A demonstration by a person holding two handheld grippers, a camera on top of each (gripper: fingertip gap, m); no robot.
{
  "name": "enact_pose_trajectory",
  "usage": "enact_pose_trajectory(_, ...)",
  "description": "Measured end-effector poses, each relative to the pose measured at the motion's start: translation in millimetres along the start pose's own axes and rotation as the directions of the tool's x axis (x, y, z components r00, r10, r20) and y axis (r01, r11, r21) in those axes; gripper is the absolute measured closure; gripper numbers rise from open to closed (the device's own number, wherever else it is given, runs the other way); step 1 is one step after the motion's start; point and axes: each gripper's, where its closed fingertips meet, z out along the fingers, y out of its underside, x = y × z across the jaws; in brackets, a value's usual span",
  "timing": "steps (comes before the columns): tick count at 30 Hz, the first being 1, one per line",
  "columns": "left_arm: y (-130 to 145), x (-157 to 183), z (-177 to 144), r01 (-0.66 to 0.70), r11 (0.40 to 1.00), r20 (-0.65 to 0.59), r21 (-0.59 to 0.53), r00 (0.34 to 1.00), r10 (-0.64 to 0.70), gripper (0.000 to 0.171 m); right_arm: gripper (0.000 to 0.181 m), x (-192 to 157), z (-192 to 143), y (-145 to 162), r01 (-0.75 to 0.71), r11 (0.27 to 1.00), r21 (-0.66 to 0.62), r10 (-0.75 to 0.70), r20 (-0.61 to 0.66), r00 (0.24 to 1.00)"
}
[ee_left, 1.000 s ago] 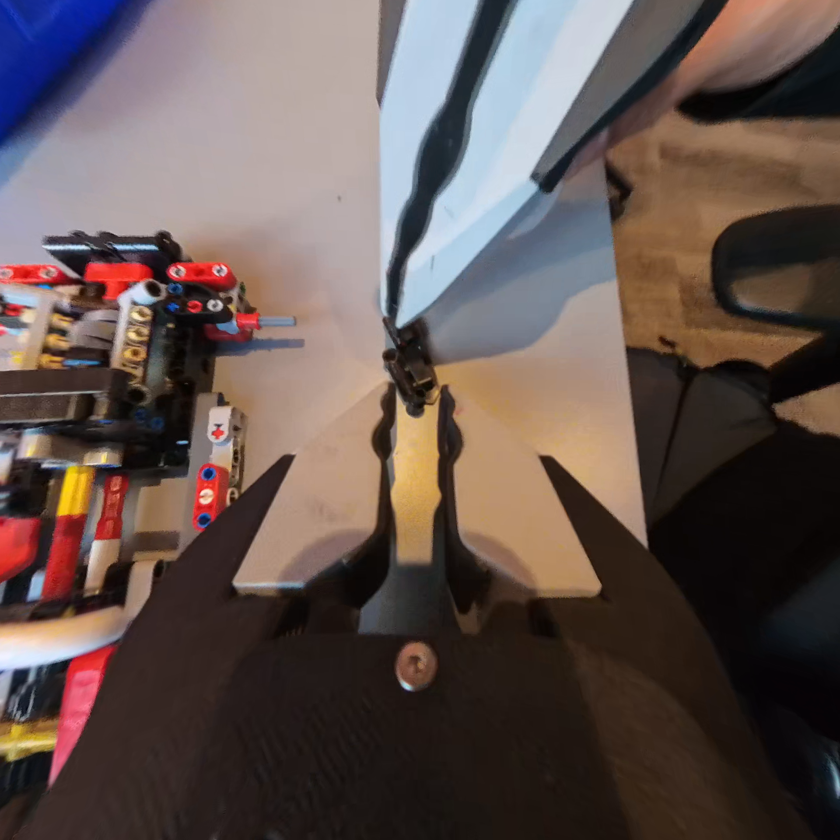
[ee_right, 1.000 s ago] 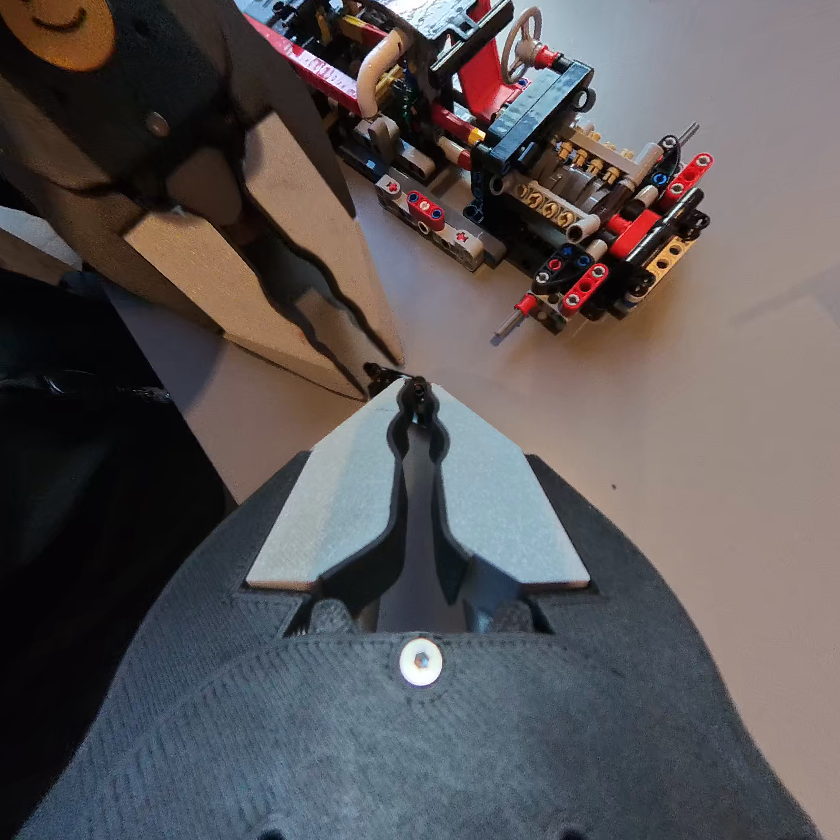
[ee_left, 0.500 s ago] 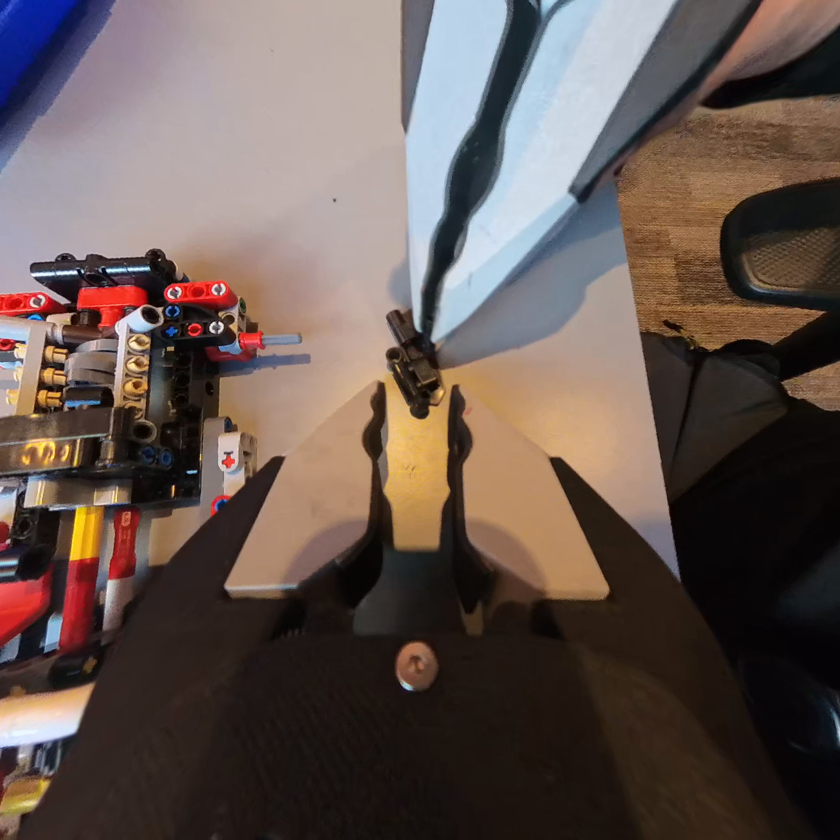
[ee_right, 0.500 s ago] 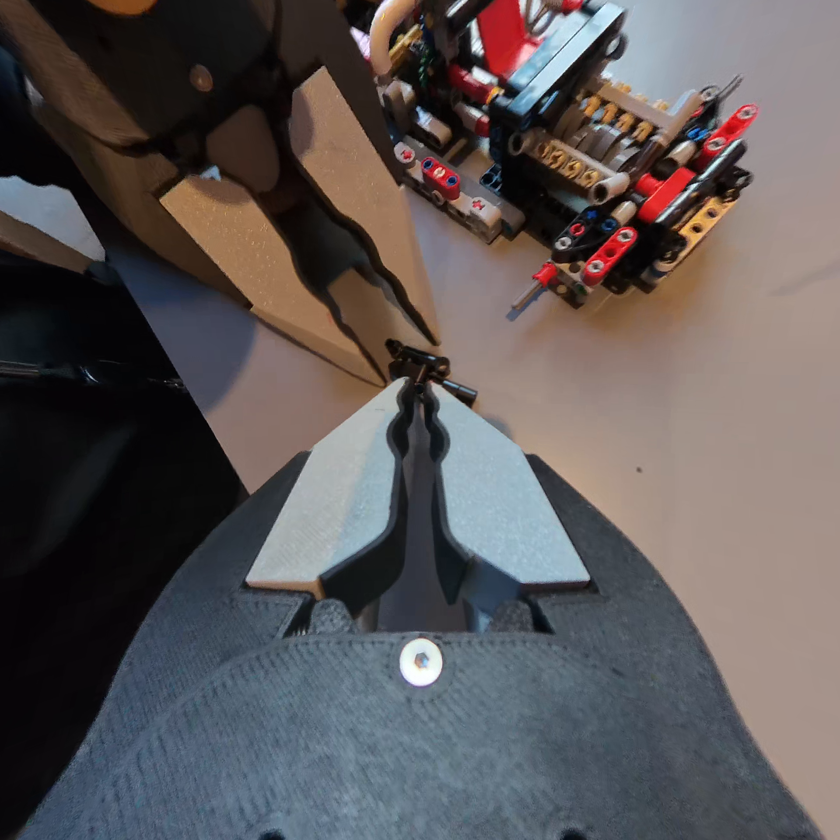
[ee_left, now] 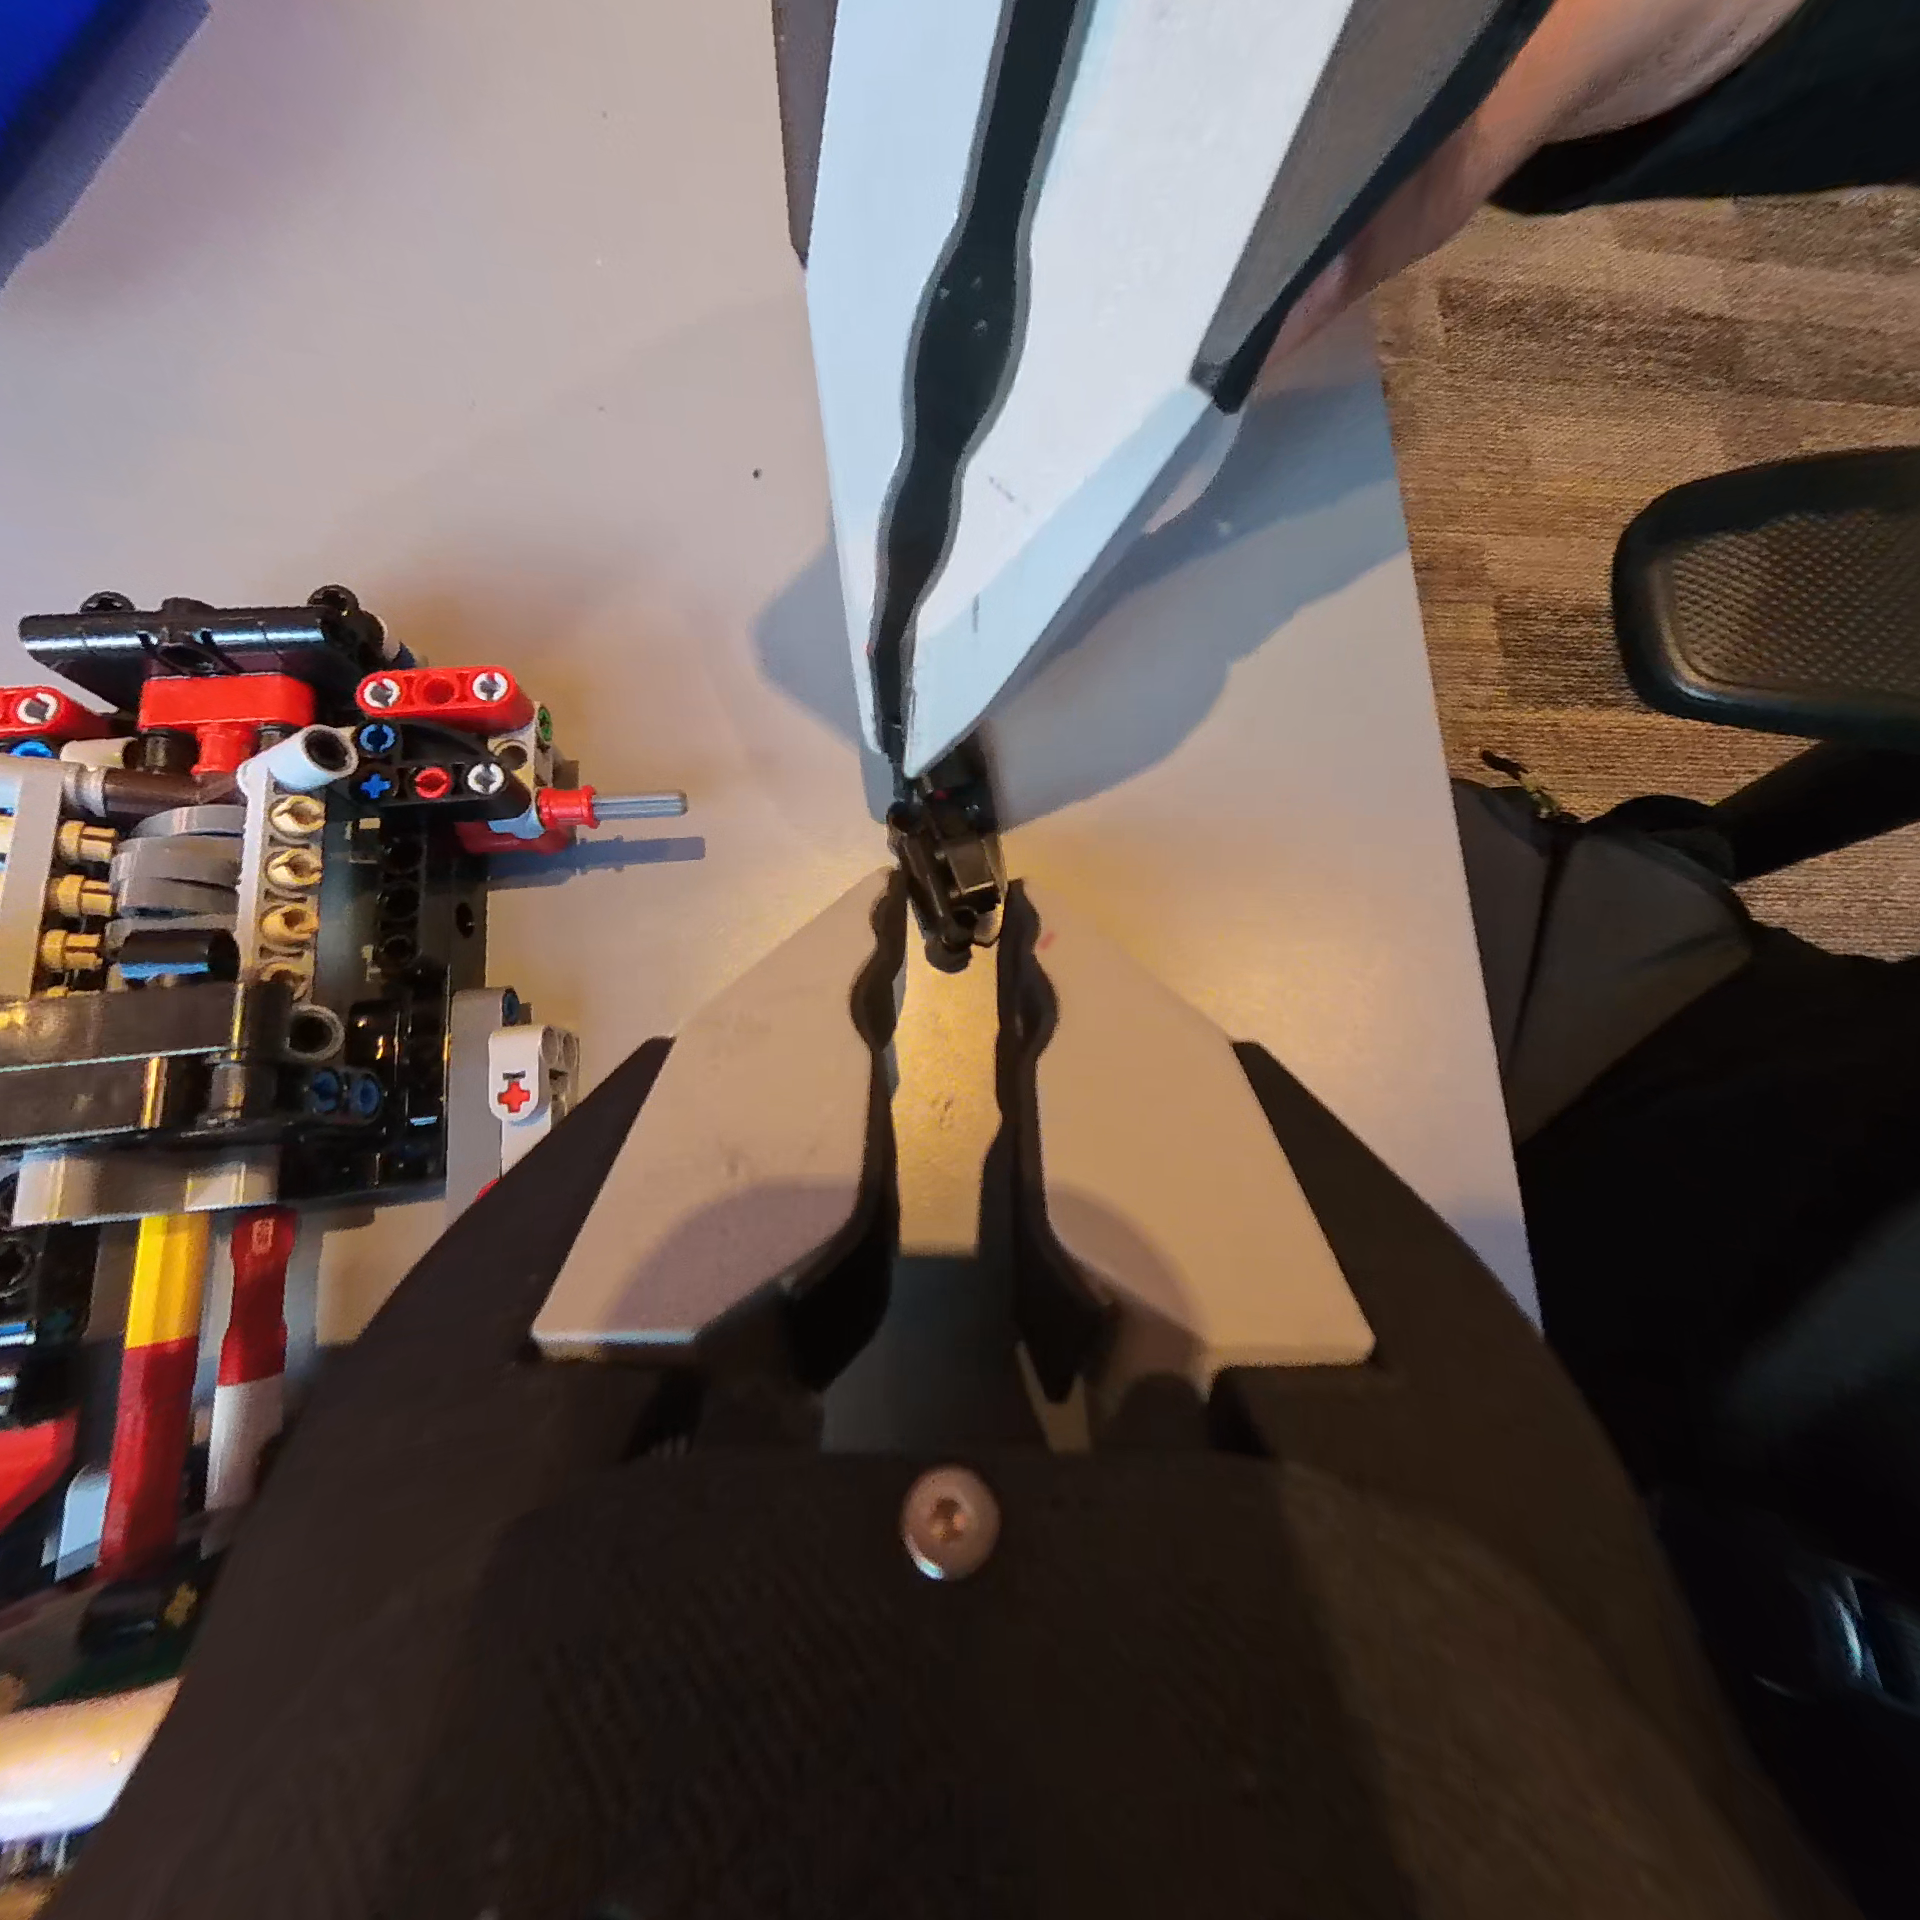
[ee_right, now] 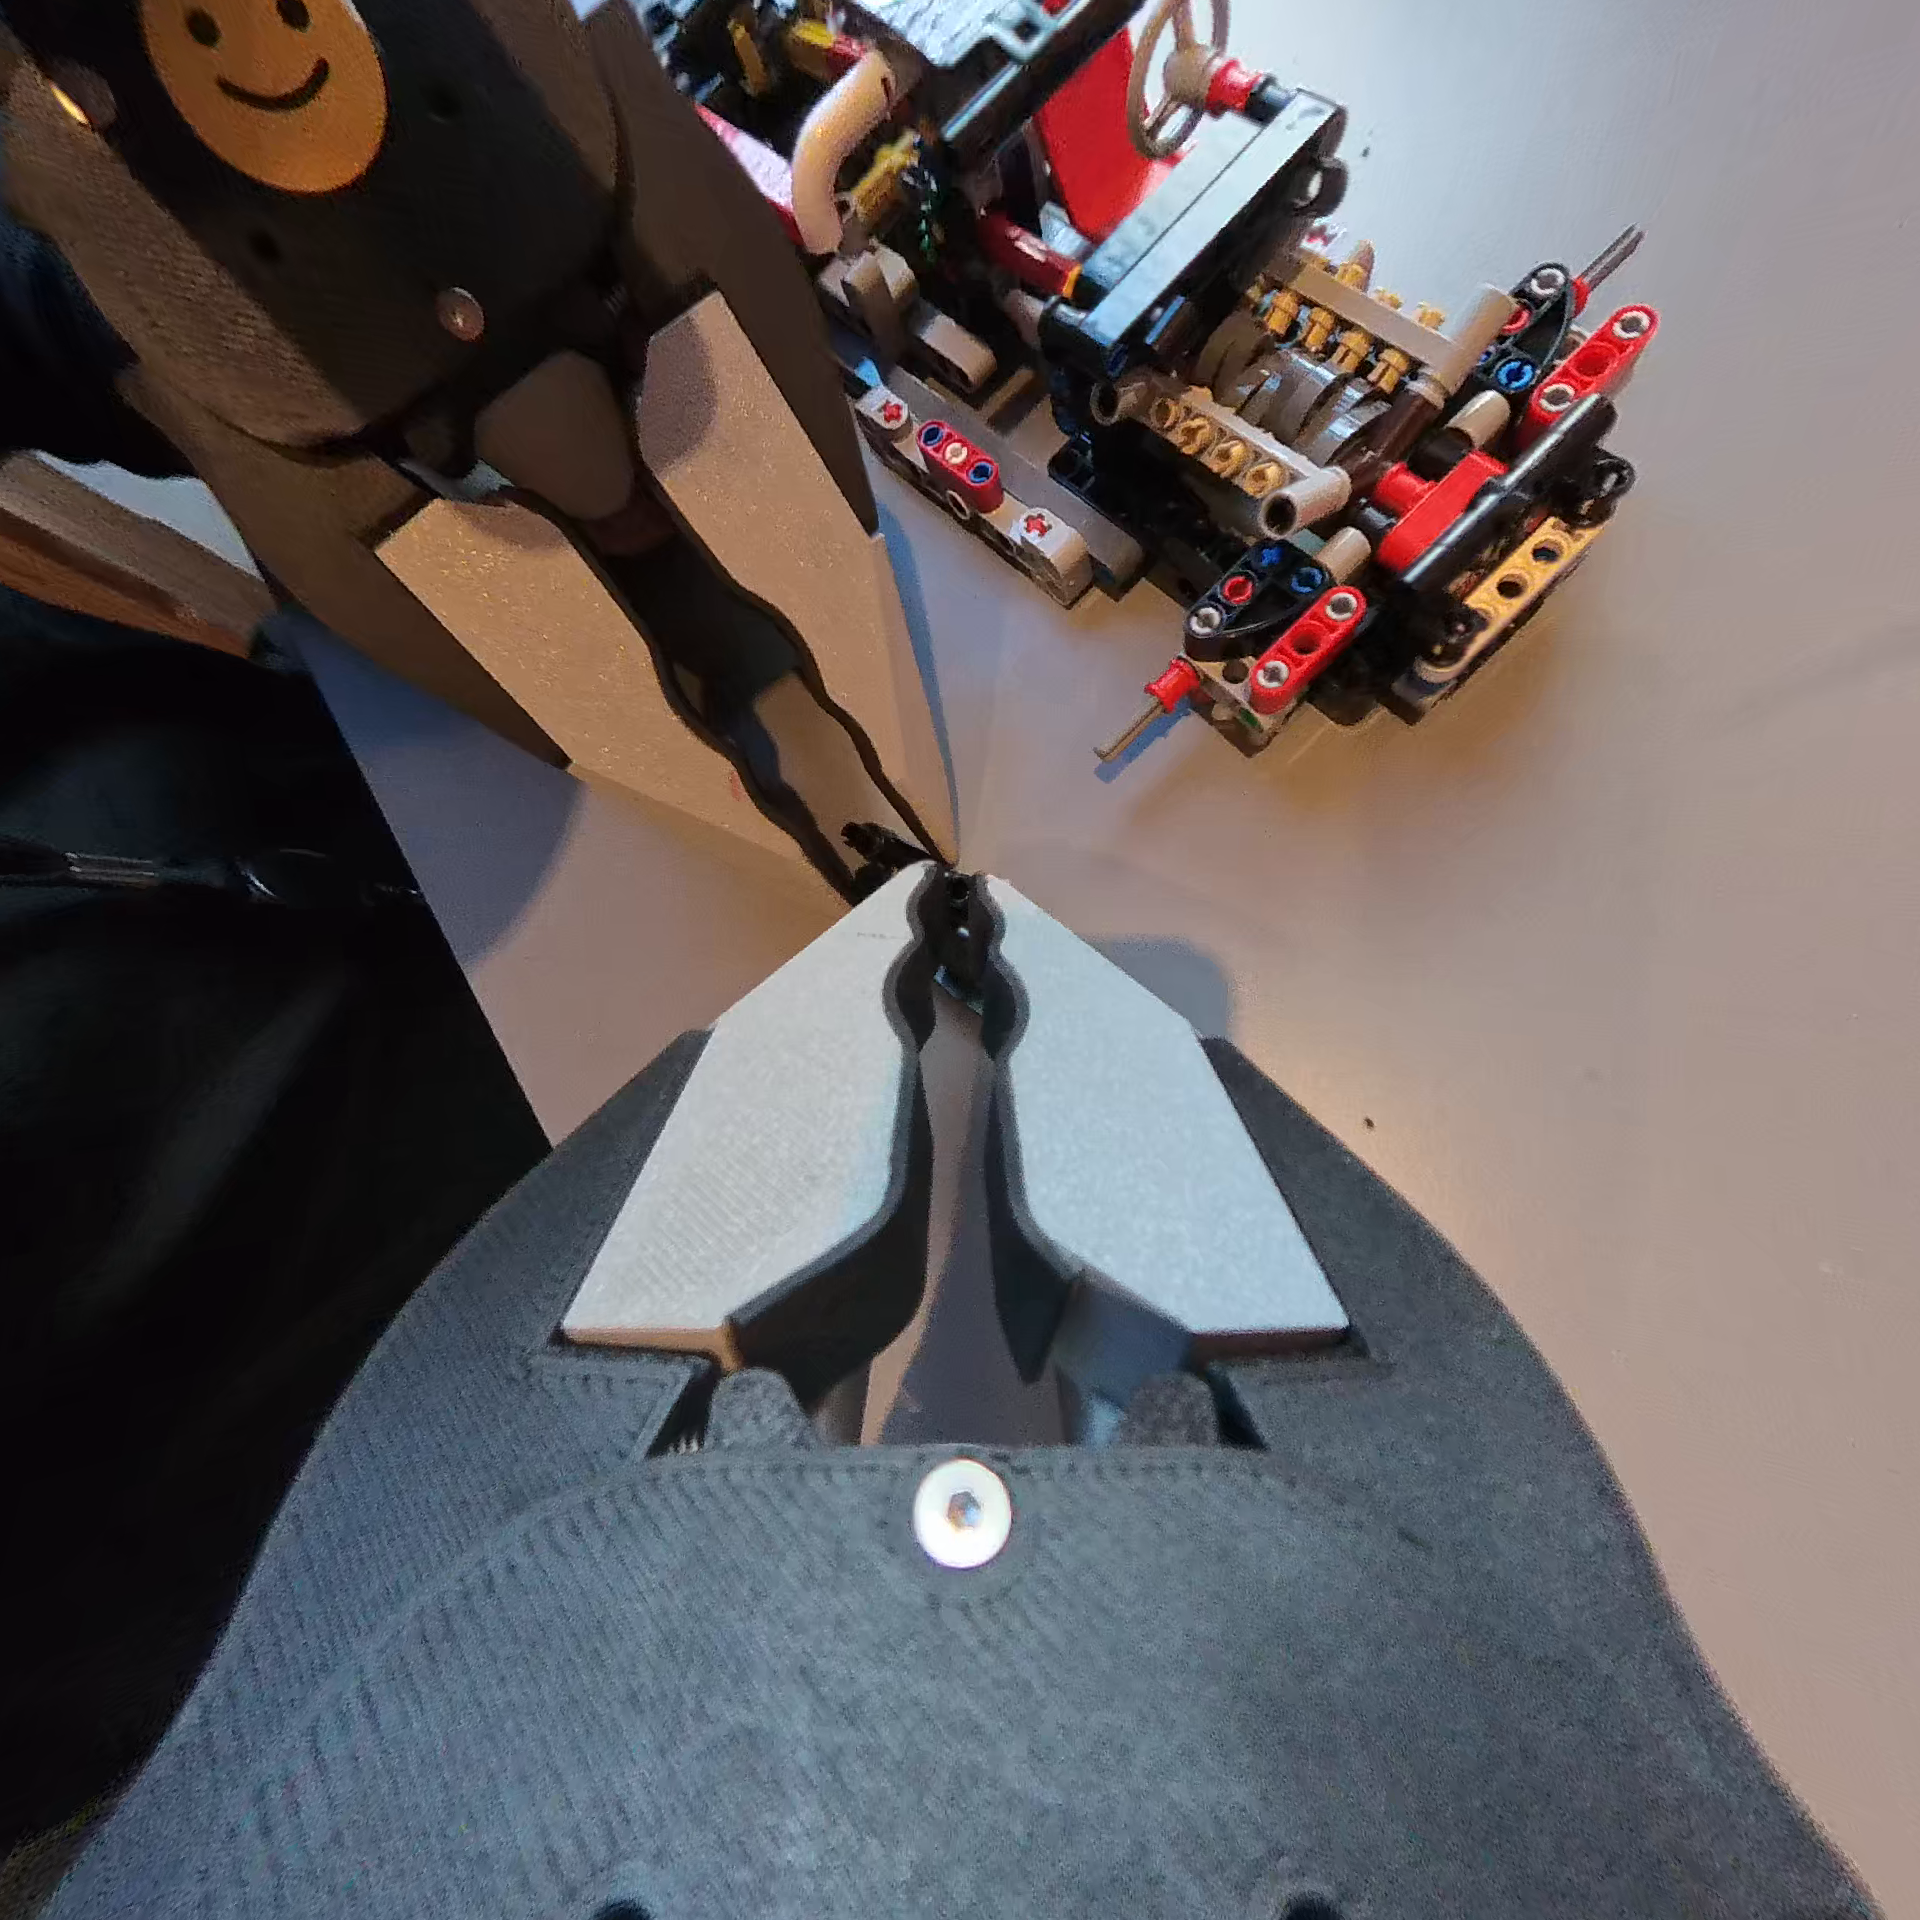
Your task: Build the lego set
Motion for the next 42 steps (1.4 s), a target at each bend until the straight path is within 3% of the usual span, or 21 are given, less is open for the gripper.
enact_pose_trajectory(4, -0.6, 0.3, 0.3, 0.002, 1.0, -0.013, 0.001, 1.0, -0.002, 0.157, 0.18, 2.4, 4.0, 4.2, 0.08, 0.995, -0.058, -0.083, -0.054, 0.995)
enact_pose_trajectory(22, -0.7, 0.6, 0.1, 0.0, 1.0, -0.013, 0.004, 1.0, 0.0, 0.158, 0.18, -0.8, 6.7, 6.0, 0.138, 0.975, -0.176, -0.15, -0.056, 0.987)
enact_pose_trajectory(28, -0.5, 0.5, 0.1, -0.011, 1.0, -0.003, 0.003, 1.0, 0.011, 0.158, 0.181, -1.0, 7.6, 6.2, 0.229, 0.953, -0.199, -0.25, -0.085, 0.965)
enact_pose_trajectory(32, -0.4, 0.6, 0.0, -0.016, 1.0, 0.002, 0.003, 1.0, 0.016, 0.158, 0.18, -1.3, 7.6, 7.2, 0.383, 0.888, -0.254, -0.411, -0.068, 0.909)
enact_pose_trajectory(37, -0.3, 0.6, 0.0, -0.023, 1.0, 0.008, 0.003, 1.0, 0.023, 0.157, 0.18, -1.6, 8.6, 6.7, 0.482, 0.813, -0.327, -0.494, 0.051, 0.868)
enact_pose_trajectory(42, -0.2, 0.5, -0.1, -0.025, 1.0, 0.01, 0.003, 1.0, 0.025, 0.157, 0.18, -2.0, 10.0, 6.0, 0.405, 0.879, -0.25, -0.402, 0.066, 0.913)
